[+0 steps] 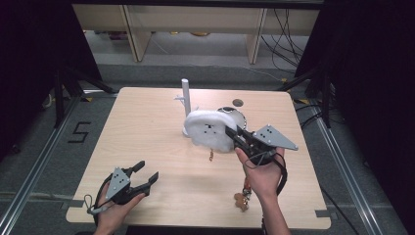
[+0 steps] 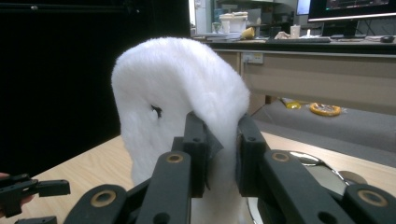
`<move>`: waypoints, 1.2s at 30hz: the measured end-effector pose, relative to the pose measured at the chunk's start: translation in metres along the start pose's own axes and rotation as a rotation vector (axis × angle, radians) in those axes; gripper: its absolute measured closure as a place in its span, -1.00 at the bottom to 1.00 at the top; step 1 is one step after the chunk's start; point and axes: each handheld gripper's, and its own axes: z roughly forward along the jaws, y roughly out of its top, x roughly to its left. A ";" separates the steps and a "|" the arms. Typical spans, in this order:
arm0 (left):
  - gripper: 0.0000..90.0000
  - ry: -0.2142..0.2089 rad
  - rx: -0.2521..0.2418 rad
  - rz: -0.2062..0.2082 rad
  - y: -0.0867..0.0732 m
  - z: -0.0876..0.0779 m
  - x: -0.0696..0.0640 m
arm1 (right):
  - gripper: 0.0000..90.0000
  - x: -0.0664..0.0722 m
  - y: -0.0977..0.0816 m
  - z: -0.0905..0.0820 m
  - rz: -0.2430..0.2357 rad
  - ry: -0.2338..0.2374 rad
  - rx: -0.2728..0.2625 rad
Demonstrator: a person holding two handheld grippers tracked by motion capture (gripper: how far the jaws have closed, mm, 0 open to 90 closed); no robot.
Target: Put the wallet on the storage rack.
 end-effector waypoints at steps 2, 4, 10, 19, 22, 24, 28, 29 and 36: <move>-0.25 0.001 0.005 0.003 -0.001 0.000 0.000 | 0.75 -0.002 0.003 0.001 -0.010 -0.007 -0.012; -0.25 -0.007 -0.015 0.005 -0.002 0.002 0.000 | 0.75 -0.005 0.004 0.002 -0.028 -0.002 -0.021; -0.25 -0.011 -0.012 0.008 -0.004 0.003 -0.001 | 0.75 -0.007 0.009 0.005 -0.020 -0.006 -0.022; -0.25 -0.006 -0.013 0.002 -0.005 0.003 0.000 | 0.75 -0.014 0.015 0.006 -0.024 -0.025 -0.029; -0.25 0.004 0.006 0.002 -0.005 0.001 -0.001 | 0.75 -0.017 0.018 0.007 -0.019 -0.027 -0.035; -0.25 0.004 0.006 0.002 -0.005 0.001 -0.001 | 0.75 -0.018 0.020 0.006 -0.017 -0.040 -0.035; -0.25 0.003 0.007 0.002 -0.005 0.001 -0.001 | 0.75 -0.020 0.023 0.007 -0.005 -0.039 -0.038; -0.25 0.004 0.007 0.003 -0.005 0.001 -0.001 | 0.75 -0.022 0.025 0.009 -0.008 -0.039 -0.038; -0.25 0.003 0.008 0.003 -0.005 0.001 -0.001 | 0.75 -0.028 0.031 0.012 -0.013 -0.062 -0.047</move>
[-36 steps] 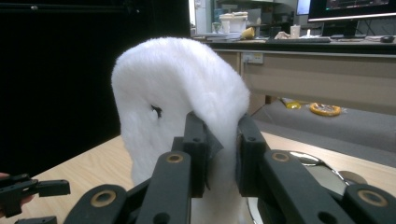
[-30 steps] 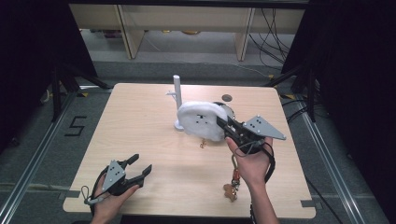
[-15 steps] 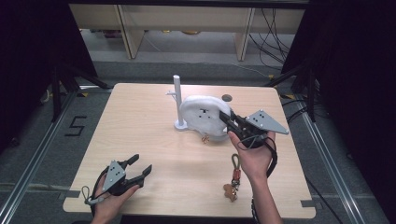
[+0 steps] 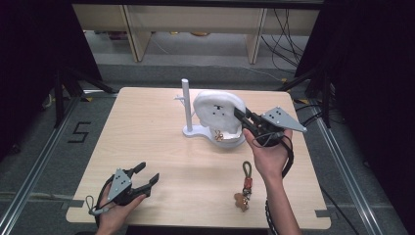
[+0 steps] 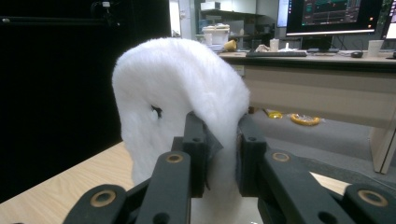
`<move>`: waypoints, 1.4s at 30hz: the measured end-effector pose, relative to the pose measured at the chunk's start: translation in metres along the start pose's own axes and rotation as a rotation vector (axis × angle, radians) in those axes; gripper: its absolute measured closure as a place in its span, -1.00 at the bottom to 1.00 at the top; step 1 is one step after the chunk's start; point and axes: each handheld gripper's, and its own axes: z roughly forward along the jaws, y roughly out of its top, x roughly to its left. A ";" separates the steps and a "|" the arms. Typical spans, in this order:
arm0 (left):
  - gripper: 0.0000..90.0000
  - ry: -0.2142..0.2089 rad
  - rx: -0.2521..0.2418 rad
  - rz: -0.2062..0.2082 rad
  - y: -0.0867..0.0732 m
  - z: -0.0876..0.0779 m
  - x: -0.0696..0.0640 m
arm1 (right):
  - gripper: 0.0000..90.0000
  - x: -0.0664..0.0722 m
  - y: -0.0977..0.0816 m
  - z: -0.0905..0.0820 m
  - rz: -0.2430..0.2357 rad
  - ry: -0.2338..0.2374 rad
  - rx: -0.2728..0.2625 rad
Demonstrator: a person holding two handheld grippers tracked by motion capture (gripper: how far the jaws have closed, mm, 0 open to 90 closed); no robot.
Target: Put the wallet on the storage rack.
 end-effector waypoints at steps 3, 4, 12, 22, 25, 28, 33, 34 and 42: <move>-0.24 -0.002 -0.009 0.001 0.000 0.000 0.000 | 0.75 -0.005 0.002 0.002 -0.011 -0.003 0.007; -0.25 -0.009 -0.028 0.016 0.000 0.002 0.001 | 0.75 -0.006 0.002 0.005 0.006 -0.005 0.008; -0.24 -0.001 -0.009 0.003 0.000 0.000 0.000 | 0.75 -0.014 0.002 0.009 -0.008 -0.026 0.007; -0.25 0.003 0.000 0.003 0.000 0.000 0.000 | 0.75 -0.026 0.003 0.016 0.009 -0.053 0.014; -0.25 0.004 -0.001 0.002 0.000 0.000 0.000 | 0.75 -0.028 0.002 0.019 0.011 -0.060 0.007; -0.25 0.005 0.000 0.001 0.000 0.000 0.000 | 0.75 -0.033 0.000 0.022 0.012 -0.054 0.017; -0.25 0.007 0.003 0.003 -0.001 0.001 0.000 | 0.75 -0.037 -0.001 0.024 0.031 -0.075 0.022; -0.25 0.007 0.003 0.003 -0.001 0.001 -0.001 | 0.75 -0.037 -0.001 0.025 0.041 -0.069 0.021; -0.26 0.008 0.005 0.001 -0.001 0.001 0.000 | 0.75 -0.049 -0.009 0.032 0.060 -0.089 0.043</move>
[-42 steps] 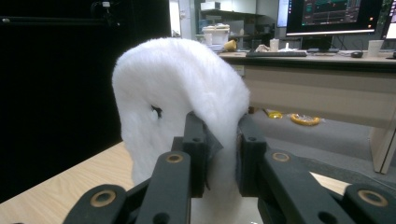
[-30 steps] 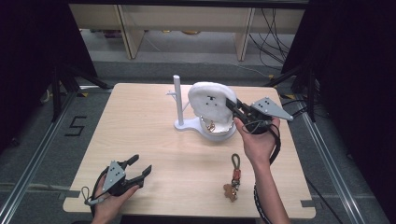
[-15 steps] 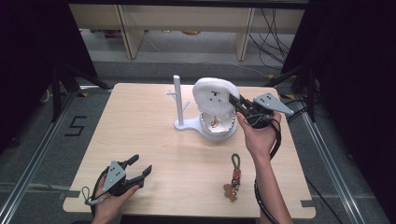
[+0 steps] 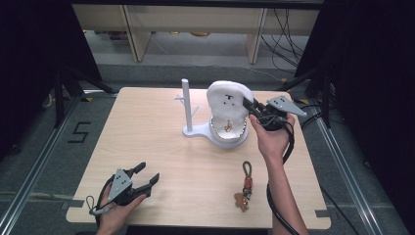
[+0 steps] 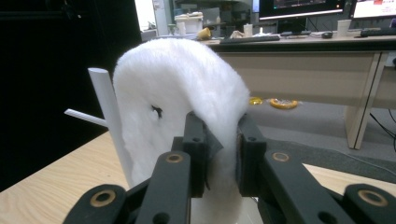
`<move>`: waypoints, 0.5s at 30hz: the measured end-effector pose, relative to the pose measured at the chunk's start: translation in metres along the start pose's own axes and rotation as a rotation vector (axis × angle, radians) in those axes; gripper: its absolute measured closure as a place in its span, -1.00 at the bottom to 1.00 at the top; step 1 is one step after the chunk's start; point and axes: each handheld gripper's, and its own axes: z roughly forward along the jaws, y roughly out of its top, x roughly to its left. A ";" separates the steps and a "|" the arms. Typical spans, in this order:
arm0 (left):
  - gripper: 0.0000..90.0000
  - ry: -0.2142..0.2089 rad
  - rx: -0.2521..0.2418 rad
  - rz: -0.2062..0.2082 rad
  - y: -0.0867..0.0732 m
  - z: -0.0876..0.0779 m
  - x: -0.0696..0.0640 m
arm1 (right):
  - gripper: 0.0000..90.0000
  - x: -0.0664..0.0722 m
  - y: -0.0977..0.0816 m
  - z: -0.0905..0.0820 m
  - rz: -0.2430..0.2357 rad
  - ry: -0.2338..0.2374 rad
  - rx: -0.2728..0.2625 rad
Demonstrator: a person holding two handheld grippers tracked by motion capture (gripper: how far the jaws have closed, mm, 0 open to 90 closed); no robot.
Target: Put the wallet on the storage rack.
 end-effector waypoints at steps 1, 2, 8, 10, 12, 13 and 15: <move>-0.26 -0.001 -0.003 0.001 0.000 0.000 0.000 | 0.75 -0.001 -0.001 0.001 -0.005 -0.011 -0.002; -0.26 0.000 0.000 0.002 0.000 0.000 0.000 | 0.75 -0.001 -0.001 0.001 -0.005 -0.011 -0.002; -0.26 0.002 0.000 -0.001 0.000 0.000 0.001 | 0.75 -0.009 -0.008 0.006 0.006 -0.019 0.023; -0.26 0.002 -0.001 -0.001 0.000 0.000 0.001 | 0.75 -0.009 -0.010 0.006 0.011 -0.017 0.025; -0.26 0.001 -0.001 0.000 0.000 0.000 0.001 | 0.75 -0.011 -0.012 0.007 0.017 -0.021 0.031; -0.26 0.002 -0.003 -0.001 0.000 0.000 0.001 | 0.75 -0.011 -0.013 0.007 0.016 -0.030 0.032; -0.26 0.003 -0.002 -0.001 0.000 0.000 0.001 | 0.75 -0.012 -0.015 0.007 0.035 -0.033 0.044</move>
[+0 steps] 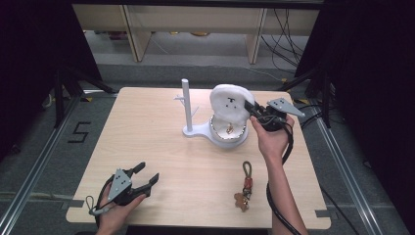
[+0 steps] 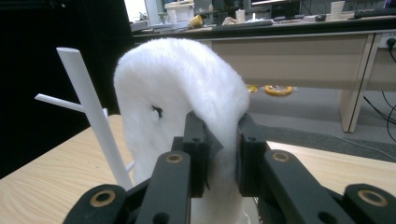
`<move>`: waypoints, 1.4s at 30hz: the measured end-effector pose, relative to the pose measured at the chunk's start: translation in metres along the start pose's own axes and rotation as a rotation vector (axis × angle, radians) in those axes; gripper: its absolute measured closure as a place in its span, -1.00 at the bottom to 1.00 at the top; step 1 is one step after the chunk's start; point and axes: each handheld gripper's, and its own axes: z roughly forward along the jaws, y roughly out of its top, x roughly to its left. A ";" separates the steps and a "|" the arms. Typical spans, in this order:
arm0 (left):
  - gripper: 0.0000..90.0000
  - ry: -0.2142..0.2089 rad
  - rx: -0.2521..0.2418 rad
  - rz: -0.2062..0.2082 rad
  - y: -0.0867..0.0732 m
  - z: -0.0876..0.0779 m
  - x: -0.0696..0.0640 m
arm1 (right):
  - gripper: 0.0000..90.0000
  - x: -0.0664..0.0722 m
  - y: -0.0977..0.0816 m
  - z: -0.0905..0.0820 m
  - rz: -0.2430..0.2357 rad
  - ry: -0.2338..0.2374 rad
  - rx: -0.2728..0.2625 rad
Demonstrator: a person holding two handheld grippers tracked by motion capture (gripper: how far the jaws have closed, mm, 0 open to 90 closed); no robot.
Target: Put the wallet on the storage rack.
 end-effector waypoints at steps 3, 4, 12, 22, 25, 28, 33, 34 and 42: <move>-0.26 -0.002 0.003 0.001 0.000 0.000 0.000 | 0.75 -0.003 -0.003 0.001 0.005 -0.001 0.006; -0.26 -0.002 0.003 0.001 0.000 0.000 0.000 | 0.75 -0.004 -0.004 0.003 -0.003 0.002 0.005; -0.26 -0.001 0.002 0.000 0.000 0.000 0.000 | 0.74 -0.010 -0.015 0.009 0.012 -0.011 0.037; -0.26 -0.004 0.003 0.002 0.000 0.000 0.000 | 0.74 -0.017 -0.034 0.020 0.054 -0.026 0.163; -0.26 -0.002 0.002 0.004 0.000 0.000 0.000 | 0.74 -0.021 -0.036 0.023 0.013 -0.015 0.176; -0.26 -0.003 0.003 0.006 0.000 0.000 0.000 | 0.74 -0.020 -0.038 0.024 0.030 -0.033 0.222; -0.26 -0.005 0.004 0.007 0.000 0.000 0.000 | 0.74 -0.022 -0.035 0.030 0.000 -0.045 0.283; -0.26 -0.005 0.003 0.006 0.000 0.000 0.000 | 0.74 -0.022 -0.035 0.030 0.000 -0.045 0.283; -0.26 -0.008 0.003 0.009 0.000 0.000 0.000 | 0.73 -0.019 -0.033 0.037 -0.021 -0.087 0.356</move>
